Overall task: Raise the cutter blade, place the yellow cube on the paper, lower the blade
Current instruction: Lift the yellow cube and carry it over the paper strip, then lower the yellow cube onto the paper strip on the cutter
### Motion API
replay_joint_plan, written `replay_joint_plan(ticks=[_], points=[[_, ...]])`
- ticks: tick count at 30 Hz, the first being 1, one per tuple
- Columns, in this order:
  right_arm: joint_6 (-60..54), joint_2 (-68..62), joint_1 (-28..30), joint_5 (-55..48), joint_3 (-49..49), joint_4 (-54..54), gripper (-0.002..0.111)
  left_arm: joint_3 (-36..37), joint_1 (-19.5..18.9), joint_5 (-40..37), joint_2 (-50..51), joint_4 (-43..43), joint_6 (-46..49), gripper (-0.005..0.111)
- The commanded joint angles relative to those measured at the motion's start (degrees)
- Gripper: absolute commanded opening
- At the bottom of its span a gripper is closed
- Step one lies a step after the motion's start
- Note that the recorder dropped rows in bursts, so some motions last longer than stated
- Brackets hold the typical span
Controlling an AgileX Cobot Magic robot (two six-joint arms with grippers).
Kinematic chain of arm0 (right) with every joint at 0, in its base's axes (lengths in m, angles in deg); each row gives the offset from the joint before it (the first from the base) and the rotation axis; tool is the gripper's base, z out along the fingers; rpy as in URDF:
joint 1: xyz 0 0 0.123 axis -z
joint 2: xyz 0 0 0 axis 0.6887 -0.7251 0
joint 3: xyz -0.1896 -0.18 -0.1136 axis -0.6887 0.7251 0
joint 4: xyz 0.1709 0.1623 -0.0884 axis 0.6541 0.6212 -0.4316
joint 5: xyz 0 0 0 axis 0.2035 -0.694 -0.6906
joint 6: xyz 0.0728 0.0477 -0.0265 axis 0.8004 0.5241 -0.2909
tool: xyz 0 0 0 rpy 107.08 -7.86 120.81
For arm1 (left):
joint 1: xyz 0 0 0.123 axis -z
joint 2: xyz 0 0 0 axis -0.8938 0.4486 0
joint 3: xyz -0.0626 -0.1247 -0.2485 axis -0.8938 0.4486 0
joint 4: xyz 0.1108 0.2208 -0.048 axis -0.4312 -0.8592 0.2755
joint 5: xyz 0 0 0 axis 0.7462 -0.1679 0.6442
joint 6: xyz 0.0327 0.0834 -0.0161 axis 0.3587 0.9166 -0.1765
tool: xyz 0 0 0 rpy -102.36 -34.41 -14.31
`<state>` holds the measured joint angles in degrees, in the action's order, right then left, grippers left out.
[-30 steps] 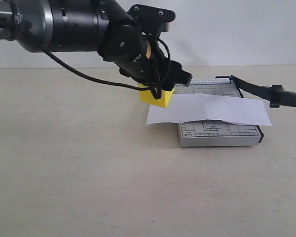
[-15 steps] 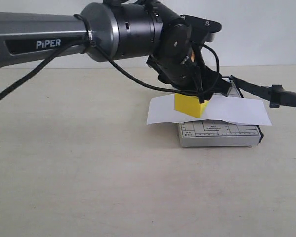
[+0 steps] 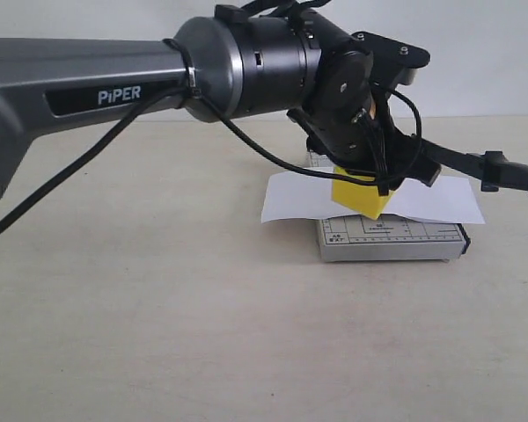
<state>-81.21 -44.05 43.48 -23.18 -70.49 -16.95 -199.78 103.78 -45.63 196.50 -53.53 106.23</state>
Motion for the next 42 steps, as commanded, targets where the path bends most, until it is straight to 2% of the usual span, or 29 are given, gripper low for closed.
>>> replay_joint_plan(ticks=[1, 14, 42], points=[[0.0, 0.2, 0.0, 1.6, 0.1, -0.3, 0.000, -1.9, 0.2, 1.7, 1.7, -0.3, 0.3, 0.004], [0.0, 0.2, 0.0, 1.8, 0.1, -0.3, 0.000, -9.2, -1.1, 0.8, 5.5, -3.1, -0.2, 0.004], [0.0, 0.2, 0.0, 4.0, 0.1, -0.3, 0.000, -9.7, -1.8, 2.4, 8.5, -2.5, -0.2, 0.004]])
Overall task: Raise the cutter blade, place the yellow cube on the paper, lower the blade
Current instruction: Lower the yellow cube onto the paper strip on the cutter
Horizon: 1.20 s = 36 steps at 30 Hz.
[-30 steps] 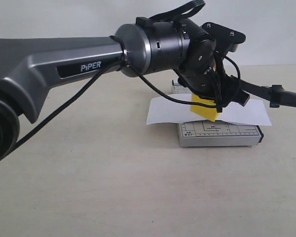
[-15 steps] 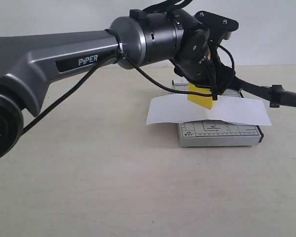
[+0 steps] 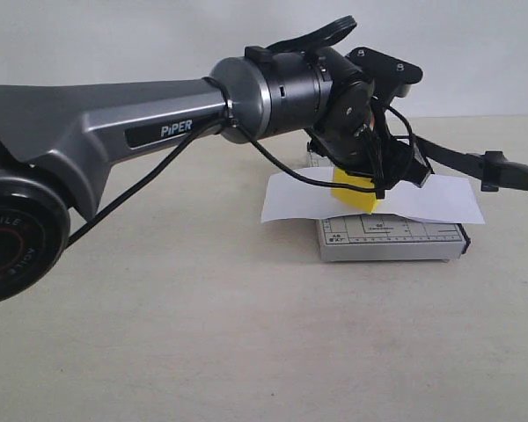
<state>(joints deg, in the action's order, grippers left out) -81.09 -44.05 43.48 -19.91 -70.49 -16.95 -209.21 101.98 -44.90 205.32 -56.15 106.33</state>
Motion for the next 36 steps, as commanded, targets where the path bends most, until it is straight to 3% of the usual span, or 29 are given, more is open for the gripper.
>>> replay_joint_plan(ticks=[1, 27, 29, 36], points=[[-0.1, 0.2, 0.0, 0.7, 0.1, -0.3, 0.000, -0.2, 0.0, 1.6, -0.3, 0.2, -0.3, 0.004], [-0.1, 0.2, 0.0, 0.7, 0.1, -0.3, 0.000, -0.2, -0.3, 2.6, 0.9, 0.2, -0.3, 0.006], [-0.1, 0.2, 0.0, 0.7, 0.1, -0.3, 0.000, -0.2, -0.3, 2.9, 0.9, 0.2, -0.3, 0.014], [-0.1, 0.2, 0.0, 0.7, 0.1, -0.3, 0.000, -0.2, -0.4, 4.6, 0.9, 0.2, -0.3, 0.062]])
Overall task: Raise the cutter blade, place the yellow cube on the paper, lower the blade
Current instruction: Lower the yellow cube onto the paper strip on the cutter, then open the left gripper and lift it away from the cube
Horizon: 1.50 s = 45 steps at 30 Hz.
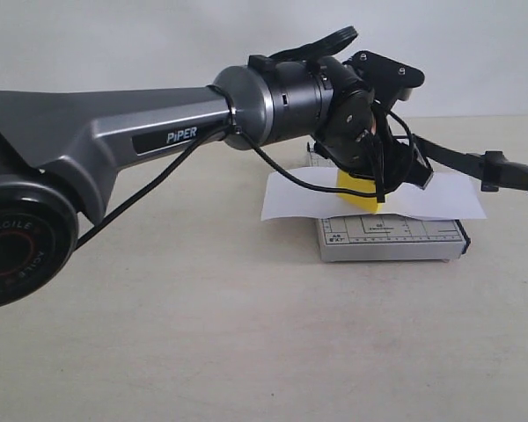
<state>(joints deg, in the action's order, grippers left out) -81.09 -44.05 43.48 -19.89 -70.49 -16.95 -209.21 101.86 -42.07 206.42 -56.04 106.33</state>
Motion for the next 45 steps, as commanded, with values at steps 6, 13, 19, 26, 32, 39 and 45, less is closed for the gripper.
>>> replay_joint_plan(ticks=[6, 13, 19, 26, 32, 39, 45], points=[[-0.1, 0.2, 0.0, 0.7, 0.1, -0.3, 0.000, -0.2, -0.3, 2.0, -0.2, 0.0, -0.5, 0.066], [-0.1, 0.2, 0.0, 0.7, 0.1, -0.3, 0.000, -0.2, -0.3, 1.5, -0.2, 1.1, -0.7, 0.066], [-0.1, 0.2, 0.0, 0.7, 0.1, -0.3, 0.000, -0.2, -0.3, 1.4, -0.2, 1.1, -0.7, 0.066], [-0.1, 0.2, 0.0, 0.7, 0.1, -0.3, 0.000, -0.2, -0.3, -0.4, -0.2, 1.1, -0.7, 0.070], [-0.1, 0.2, 0.0, 0.7, 0.1, -0.3, 0.000, -0.2, -0.3, -0.3, -0.2, 1.1, -0.7, 0.081], [-0.1, 0.2, 0.0, 0.7, 0.1, -0.3, 0.000, -0.2, -0.3, -1.3, -0.8, 3.0, -0.7, 0.081], [0.0, 0.2, 0.0, 0.7, 0.1, -0.3, 0.000, -0.2, -0.3, -3.4, -3.9, 3.0, -0.7, 0.081]])
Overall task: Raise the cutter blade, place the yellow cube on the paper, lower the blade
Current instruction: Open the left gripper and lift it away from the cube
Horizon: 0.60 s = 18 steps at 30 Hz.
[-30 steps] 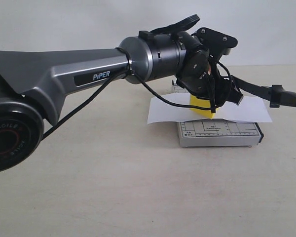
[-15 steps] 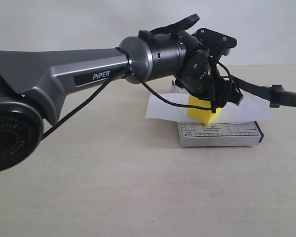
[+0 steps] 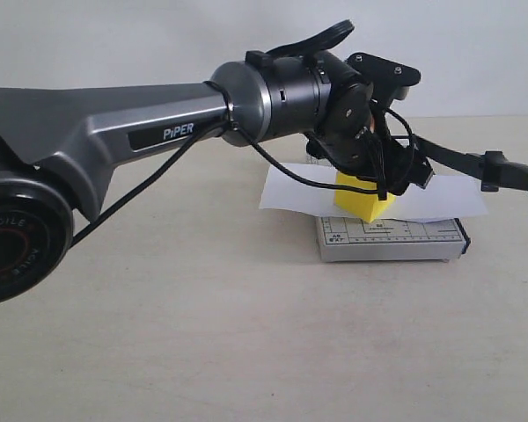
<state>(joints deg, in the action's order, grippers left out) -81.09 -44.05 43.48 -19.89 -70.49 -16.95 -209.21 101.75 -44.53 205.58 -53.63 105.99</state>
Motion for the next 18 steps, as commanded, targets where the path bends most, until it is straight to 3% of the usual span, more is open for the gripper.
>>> replay_joint_plan(ticks=[1, 18], points=[[0.0, 0.2, 0.0, 0.7, 0.1, -0.3, 0.000, -0.2, -0.1, -1.1, -3.8, 0.9, -0.3, 0.081], [0.0, 0.2, 0.0, 0.7, 0.1, -0.3, 0.000, 1.6, -0.1, -9.7, -20.3, 2.1, 0.9, 0.075]])
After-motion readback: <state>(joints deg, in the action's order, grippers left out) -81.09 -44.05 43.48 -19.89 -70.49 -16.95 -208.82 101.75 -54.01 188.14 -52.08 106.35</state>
